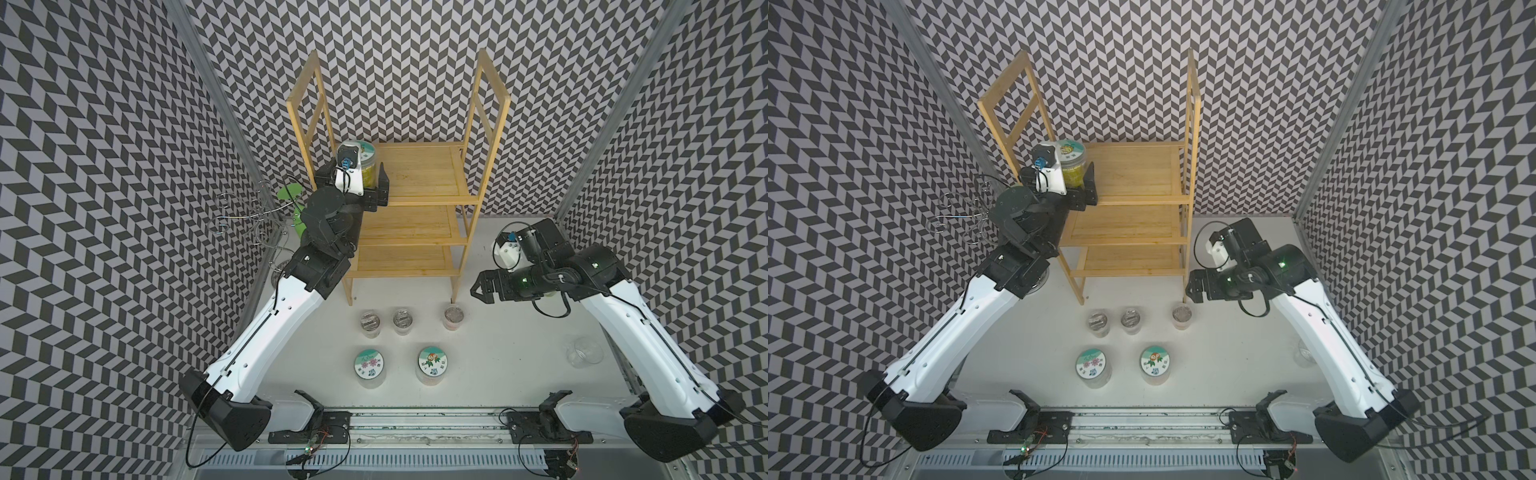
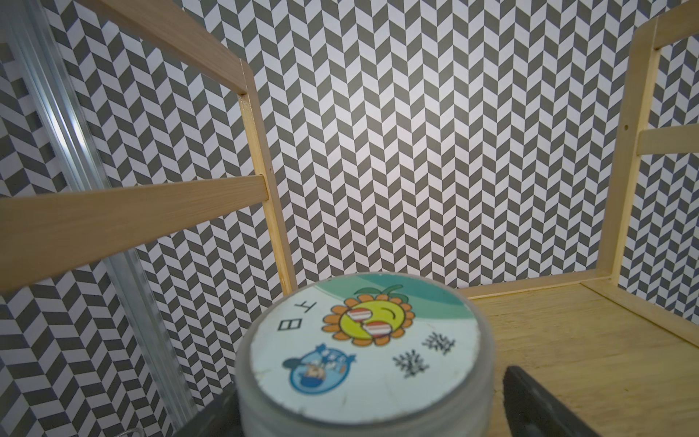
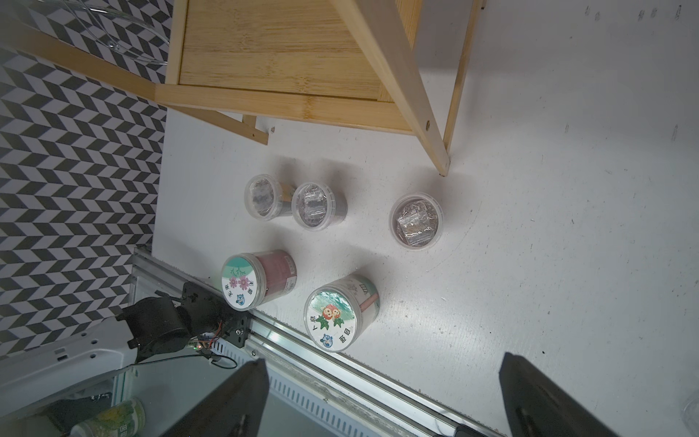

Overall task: Place the seed container on the shelf
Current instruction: Place the seed jar on the shelf.

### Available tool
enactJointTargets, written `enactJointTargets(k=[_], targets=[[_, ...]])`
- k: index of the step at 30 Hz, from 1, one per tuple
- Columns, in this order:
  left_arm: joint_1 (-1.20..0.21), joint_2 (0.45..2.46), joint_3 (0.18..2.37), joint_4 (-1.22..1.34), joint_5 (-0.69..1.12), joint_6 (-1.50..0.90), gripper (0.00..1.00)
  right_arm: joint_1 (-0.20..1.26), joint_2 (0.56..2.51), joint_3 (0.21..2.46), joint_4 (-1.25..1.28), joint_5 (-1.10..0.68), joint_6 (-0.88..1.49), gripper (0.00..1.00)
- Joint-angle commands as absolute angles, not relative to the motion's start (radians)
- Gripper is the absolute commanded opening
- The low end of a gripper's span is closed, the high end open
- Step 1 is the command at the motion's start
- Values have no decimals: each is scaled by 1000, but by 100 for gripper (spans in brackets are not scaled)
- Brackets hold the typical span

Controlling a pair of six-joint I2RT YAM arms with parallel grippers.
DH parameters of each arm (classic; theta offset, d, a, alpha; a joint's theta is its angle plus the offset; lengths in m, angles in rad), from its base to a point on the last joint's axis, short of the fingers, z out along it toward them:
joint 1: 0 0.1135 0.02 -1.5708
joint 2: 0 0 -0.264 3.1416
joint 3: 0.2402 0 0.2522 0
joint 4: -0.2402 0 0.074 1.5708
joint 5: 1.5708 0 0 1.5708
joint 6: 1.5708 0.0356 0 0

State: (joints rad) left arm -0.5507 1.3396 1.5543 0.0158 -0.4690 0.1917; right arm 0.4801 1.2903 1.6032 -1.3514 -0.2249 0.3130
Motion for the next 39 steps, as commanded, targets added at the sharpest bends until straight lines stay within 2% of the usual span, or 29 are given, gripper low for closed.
enactJointTargets(k=[1, 17, 27, 39], targets=[[-555, 1311, 1604, -25, -518, 183, 100, 475, 1294, 1634, -1319, -232, 299, 99], [-586, 1248, 1626, -153, -573, 154, 100, 474, 1294, 1636, -1320, -229, 296, 99], [-678, 1155, 1591, -247, -579, 137, 99, 474, 1277, 1620, -1322, -218, 296, 99], [-748, 1001, 1498, -545, -618, 30, 95, 475, 1260, 1587, -1321, -223, 282, 99]])
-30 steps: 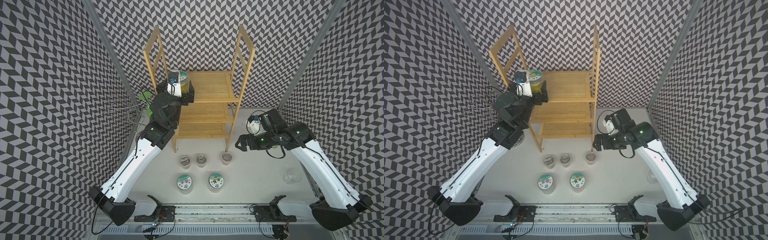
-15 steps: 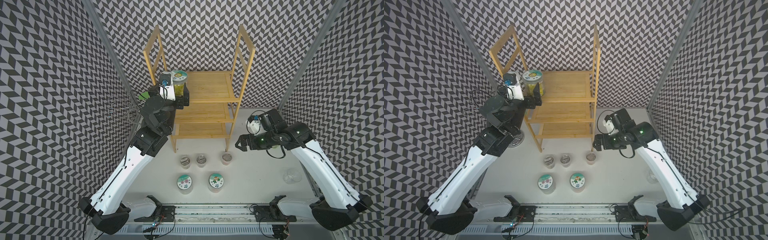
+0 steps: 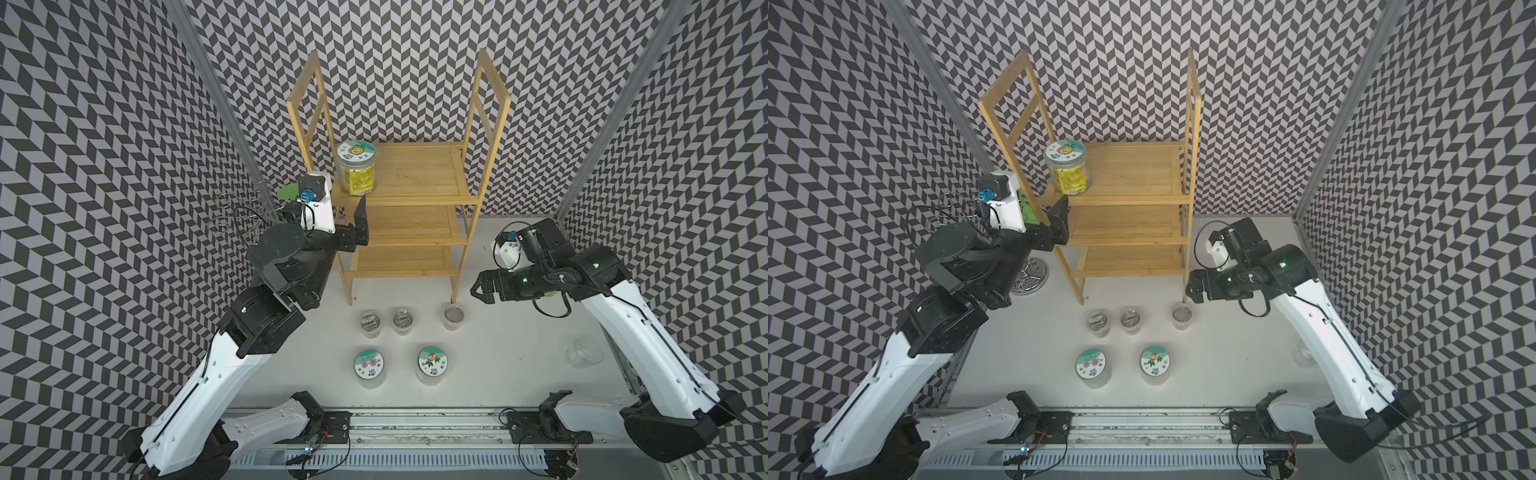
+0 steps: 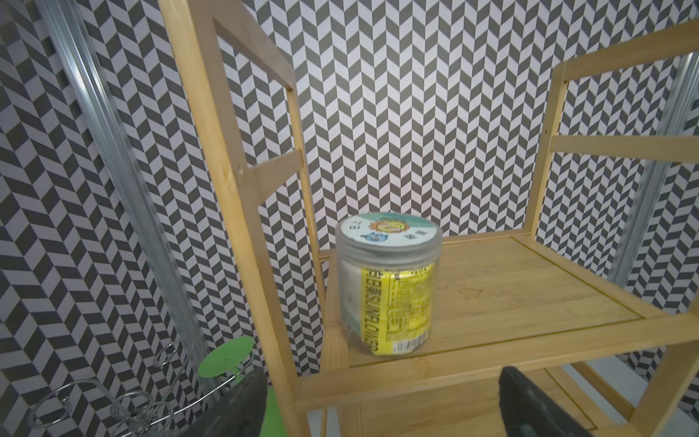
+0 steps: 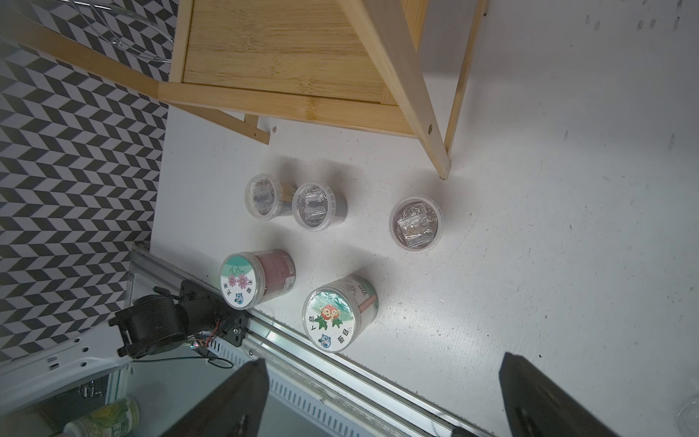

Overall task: Place the seed container on the shelf
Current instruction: Place the seed jar on the shelf, then pick up the seed jar at the center of the board.

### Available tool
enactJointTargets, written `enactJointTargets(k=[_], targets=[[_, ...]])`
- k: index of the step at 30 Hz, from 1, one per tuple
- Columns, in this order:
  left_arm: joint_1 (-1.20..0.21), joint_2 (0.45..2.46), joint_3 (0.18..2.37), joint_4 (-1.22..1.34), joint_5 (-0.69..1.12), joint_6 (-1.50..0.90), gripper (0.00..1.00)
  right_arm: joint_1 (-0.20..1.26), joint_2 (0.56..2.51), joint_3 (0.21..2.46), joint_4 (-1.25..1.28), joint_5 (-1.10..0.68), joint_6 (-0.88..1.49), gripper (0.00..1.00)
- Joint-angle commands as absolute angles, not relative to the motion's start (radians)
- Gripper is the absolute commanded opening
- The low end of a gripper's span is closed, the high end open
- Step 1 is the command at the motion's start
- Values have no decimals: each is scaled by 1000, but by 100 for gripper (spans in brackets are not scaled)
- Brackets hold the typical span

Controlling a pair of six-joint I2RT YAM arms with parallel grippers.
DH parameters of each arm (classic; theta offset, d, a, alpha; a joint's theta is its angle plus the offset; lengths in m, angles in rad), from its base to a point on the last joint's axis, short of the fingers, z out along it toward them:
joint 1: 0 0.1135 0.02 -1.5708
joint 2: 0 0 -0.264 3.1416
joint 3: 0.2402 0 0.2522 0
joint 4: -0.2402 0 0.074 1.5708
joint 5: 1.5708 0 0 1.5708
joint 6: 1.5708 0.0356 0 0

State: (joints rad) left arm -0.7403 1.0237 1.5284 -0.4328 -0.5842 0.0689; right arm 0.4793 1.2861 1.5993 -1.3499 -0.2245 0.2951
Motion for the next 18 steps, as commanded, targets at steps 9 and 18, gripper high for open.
enactJointTargets(k=[9, 18], targets=[[-747, 909, 1356, -653, -674, -59, 92, 496, 1216, 1510, -1297, -191, 303, 99], [-746, 859, 1266, -788, -688, -232, 91, 708, 1183, 1404, -1293, -68, 396, 99]])
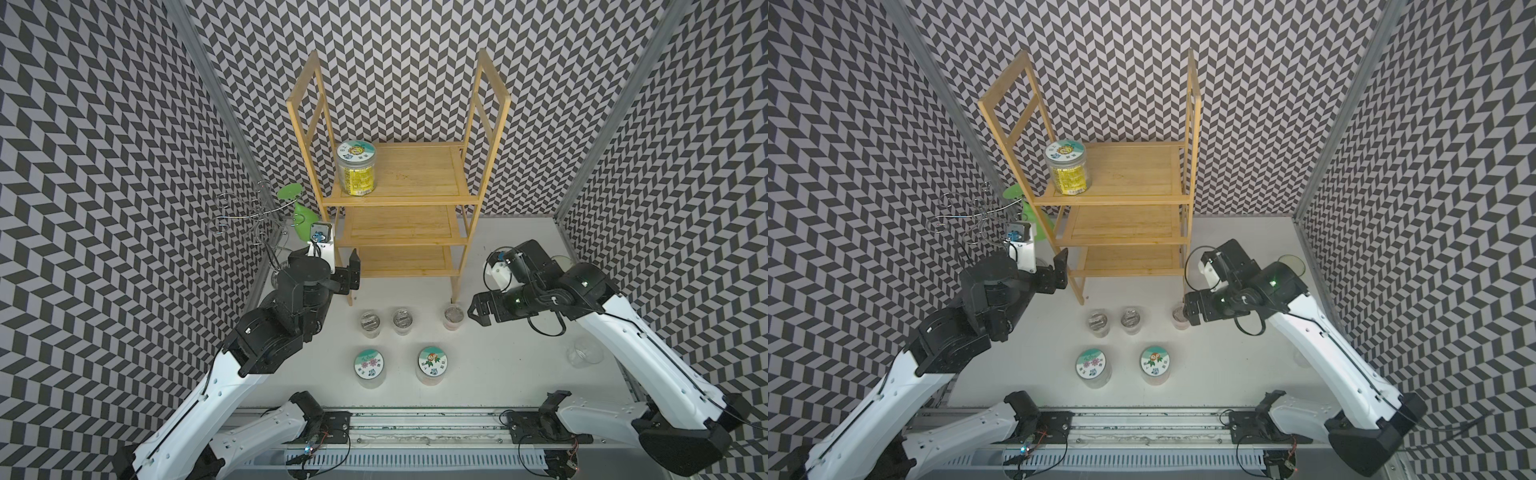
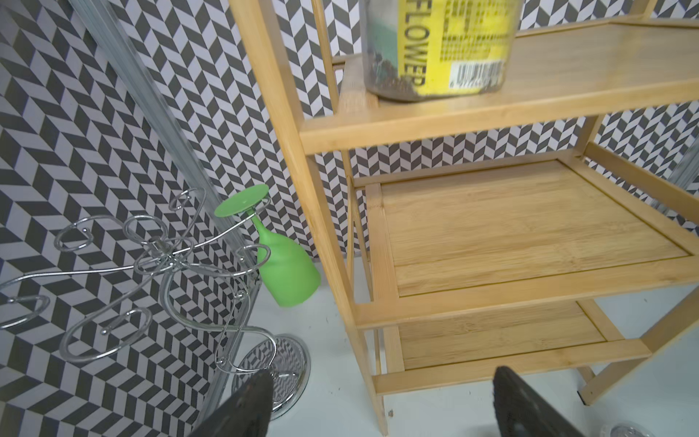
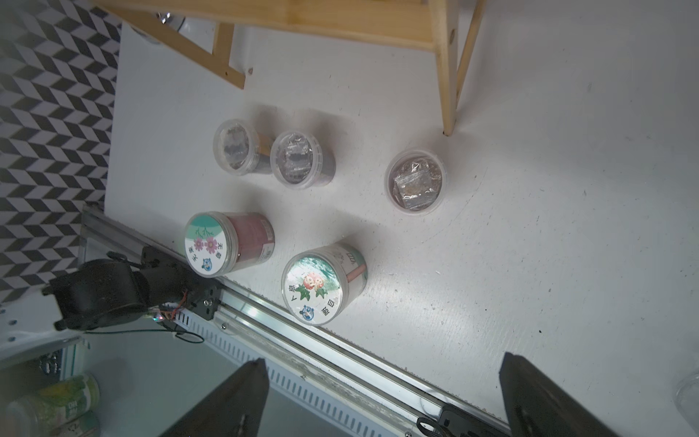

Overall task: Place the seed container on the shelf
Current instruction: Pick up the seed jar at the center of the board.

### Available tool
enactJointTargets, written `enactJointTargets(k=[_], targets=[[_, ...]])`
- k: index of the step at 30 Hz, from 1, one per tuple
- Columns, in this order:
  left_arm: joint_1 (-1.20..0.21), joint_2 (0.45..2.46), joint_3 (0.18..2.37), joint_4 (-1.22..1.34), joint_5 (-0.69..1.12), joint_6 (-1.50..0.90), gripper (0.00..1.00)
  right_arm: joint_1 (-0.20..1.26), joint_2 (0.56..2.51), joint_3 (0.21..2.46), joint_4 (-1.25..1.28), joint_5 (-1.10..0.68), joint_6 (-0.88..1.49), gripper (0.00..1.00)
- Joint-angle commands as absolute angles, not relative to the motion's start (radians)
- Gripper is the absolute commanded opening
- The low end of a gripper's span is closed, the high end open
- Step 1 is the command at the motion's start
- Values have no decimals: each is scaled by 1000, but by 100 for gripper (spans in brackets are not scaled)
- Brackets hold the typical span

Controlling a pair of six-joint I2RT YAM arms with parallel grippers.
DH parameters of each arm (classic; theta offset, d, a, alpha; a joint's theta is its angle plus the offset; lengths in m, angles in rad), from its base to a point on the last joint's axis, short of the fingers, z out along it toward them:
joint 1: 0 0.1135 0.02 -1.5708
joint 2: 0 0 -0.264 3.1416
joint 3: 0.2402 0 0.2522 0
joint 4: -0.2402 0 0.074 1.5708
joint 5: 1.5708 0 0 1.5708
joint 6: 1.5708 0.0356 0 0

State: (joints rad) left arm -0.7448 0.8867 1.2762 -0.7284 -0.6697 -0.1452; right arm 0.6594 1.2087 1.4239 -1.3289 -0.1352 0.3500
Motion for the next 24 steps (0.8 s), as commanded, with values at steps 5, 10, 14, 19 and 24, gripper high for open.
enactJointTargets(k=[5, 10, 14, 19, 24], targets=[[-745, 838, 1232, -837, -673, -309, 90, 817, 1160, 1352, -1275, -37, 455, 100], [-746, 834, 1223, -892, -655, -387, 89, 975, 1165, 1308, -1253, 14, 536, 100], [-745, 819, 1212, -926, -627, -444, 87, 1083, 1191, 1292, -1245, 50, 585, 100], [-745, 818, 1201, -971, -606, -495, 87, 1167, 1214, 1274, -1217, 68, 638, 100], [-744, 840, 1192, -1021, -570, -551, 88, 1225, 1256, 1264, -1193, 78, 670, 100]])
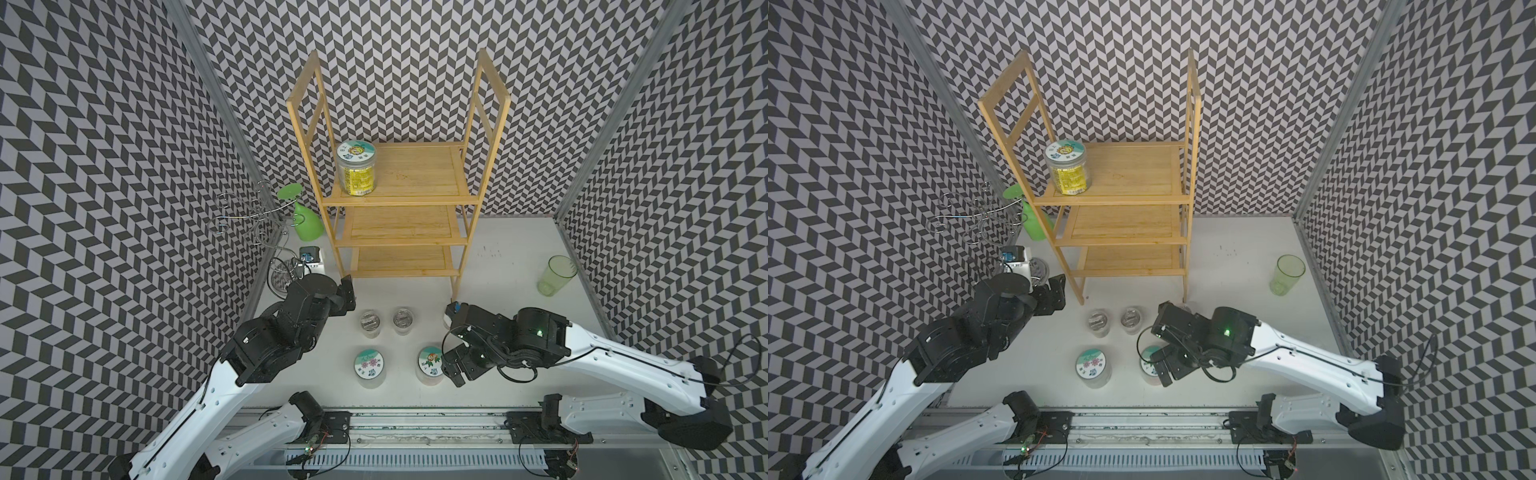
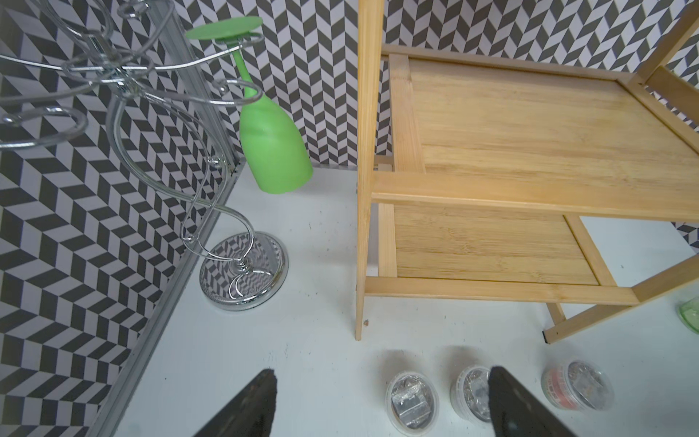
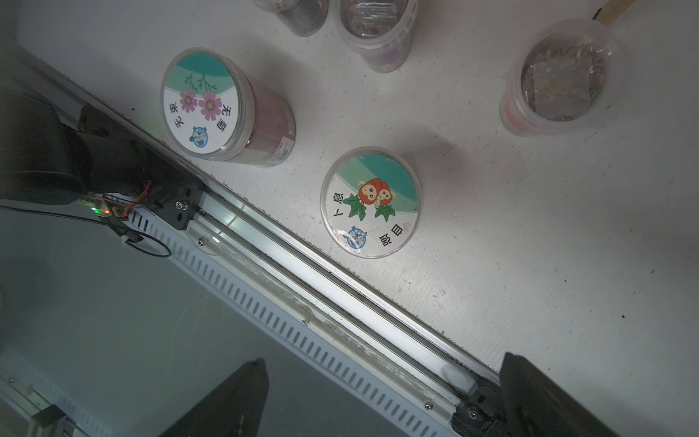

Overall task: Place the seed container on the shelf
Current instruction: Pick up the seed jar at the center of the board.

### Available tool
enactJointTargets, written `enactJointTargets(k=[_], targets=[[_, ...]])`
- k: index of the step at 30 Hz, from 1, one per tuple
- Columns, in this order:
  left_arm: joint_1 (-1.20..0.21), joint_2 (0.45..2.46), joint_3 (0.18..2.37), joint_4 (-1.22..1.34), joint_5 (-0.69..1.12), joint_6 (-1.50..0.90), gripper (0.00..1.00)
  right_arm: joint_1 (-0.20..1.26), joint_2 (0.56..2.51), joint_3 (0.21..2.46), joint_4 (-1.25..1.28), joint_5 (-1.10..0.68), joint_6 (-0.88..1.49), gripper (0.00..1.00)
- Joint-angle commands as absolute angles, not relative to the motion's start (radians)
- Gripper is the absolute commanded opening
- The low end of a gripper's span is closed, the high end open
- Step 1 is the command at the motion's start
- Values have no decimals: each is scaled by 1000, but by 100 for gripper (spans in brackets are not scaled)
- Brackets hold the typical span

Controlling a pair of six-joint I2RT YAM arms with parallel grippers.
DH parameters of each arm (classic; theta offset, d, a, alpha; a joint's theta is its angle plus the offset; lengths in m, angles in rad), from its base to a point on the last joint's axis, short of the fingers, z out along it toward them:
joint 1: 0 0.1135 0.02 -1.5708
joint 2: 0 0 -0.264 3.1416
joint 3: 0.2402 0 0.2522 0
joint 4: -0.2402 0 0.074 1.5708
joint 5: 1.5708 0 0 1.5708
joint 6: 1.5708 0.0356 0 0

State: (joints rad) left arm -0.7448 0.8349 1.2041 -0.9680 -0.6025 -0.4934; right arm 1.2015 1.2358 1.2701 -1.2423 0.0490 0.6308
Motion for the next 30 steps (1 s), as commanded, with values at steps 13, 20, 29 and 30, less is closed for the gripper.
enactJointTargets(k=[13, 20, 29, 30], targets=[[-733, 823, 1131, -1033, -477, -624, 90, 1265, 1346, 1254, -1154, 87, 716, 99], [-727, 824, 1105, -1025, -450, -640, 90, 1265, 1400, 1244, -1120, 95, 732, 99], [-697, 846, 1097, -1023, -416, -629, 92, 1238, 1482, 1233, -1056, 87, 736, 99], [-693, 847, 1096, -1020, -412, -625, 92, 1231, 1488, 1229, -1051, 87, 734, 99]])
